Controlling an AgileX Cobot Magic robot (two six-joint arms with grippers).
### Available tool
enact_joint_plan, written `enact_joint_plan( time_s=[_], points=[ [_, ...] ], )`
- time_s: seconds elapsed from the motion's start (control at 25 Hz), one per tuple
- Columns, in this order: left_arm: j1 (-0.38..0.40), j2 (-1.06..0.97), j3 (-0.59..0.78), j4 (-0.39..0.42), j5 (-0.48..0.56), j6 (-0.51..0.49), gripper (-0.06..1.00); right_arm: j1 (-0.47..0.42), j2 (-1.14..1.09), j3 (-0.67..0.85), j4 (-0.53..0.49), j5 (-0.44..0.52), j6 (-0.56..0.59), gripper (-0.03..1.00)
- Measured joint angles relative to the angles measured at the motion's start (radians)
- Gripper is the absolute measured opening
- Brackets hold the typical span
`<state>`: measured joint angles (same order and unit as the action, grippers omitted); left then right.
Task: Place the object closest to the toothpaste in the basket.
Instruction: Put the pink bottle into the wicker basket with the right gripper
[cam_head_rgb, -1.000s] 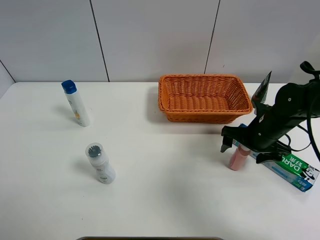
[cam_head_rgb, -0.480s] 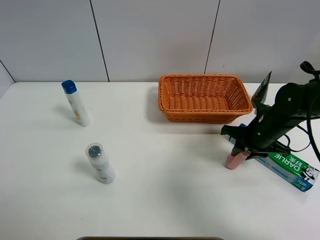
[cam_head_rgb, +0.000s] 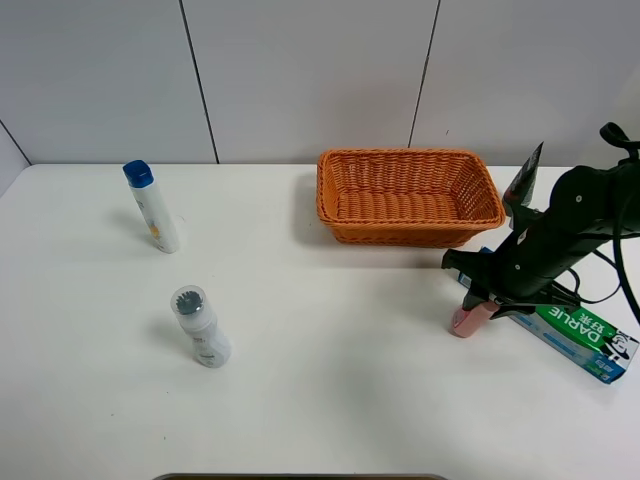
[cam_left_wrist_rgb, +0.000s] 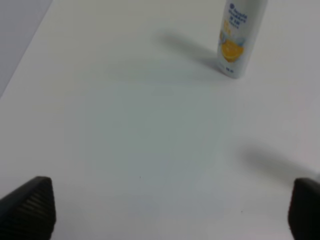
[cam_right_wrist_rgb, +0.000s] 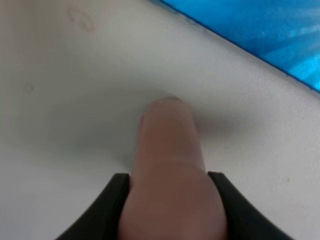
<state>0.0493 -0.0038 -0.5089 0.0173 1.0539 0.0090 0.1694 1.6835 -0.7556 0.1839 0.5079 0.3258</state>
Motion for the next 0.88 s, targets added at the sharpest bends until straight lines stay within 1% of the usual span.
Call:
enact_joint_plan(
  time_s=[0.28, 0.48, 0.68, 0.88],
  points=[
    [0.0, 0.0, 0.0, 0.0, 0.0, 0.0, 0.94, 0.015, -0.01, 0.0, -0.004, 0.007, 0.002, 0.37],
    [0.0, 0.0, 0.0, 0.0, 0.0, 0.0, 0.94, 0.026, -0.073, 0.0, -0.019, 0.019, 0.002, 0.37],
    [0.0, 0.0, 0.0, 0.0, 0.0, 0.0, 0.94, 0.026, -0.19, 0.0, -0.032, 0.03, 0.002, 0.37],
    [0.0, 0.0, 0.0, 0.0, 0.0, 0.0, 0.94, 0.026, -0.334, 0.0, -0.066, 0.046, 0.002, 0.37]
  ],
)
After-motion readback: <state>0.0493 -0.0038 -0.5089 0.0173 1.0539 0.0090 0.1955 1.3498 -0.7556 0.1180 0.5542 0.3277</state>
